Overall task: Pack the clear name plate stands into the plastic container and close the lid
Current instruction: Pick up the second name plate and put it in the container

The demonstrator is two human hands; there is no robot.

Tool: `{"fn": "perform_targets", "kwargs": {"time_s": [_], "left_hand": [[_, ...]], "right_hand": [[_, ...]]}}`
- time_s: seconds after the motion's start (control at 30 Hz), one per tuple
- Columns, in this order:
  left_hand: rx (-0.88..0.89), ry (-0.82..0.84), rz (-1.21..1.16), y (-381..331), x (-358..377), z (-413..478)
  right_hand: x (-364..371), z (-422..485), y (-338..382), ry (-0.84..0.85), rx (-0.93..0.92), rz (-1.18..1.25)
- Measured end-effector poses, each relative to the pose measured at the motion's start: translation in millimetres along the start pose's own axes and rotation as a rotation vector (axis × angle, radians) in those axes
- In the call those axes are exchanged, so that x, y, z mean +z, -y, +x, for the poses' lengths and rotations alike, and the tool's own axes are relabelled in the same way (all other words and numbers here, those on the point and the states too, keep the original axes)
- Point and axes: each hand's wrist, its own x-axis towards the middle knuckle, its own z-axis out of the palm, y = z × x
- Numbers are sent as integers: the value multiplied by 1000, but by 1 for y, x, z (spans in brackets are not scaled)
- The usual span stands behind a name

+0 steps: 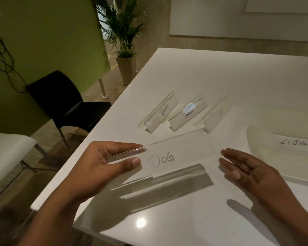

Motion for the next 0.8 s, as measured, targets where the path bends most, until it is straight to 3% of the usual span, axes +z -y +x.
{"fn": "perform_targets", "kwargs": {"time_s": [0.27,0.53,0.63,0.8], "left_hand": [[70,233,14,-16,45,31],[119,309,39,-22,70,45],[153,232,-1,-21,77,49],[186,-32,-407,-11,91,48]], "right_hand": [[-2,-10,4,71,-8,502],[-6,-31,21,-88,9,341],[-8,-36,22,-95,-27,357],[-15,-42,28,-119,-70,382]]}}
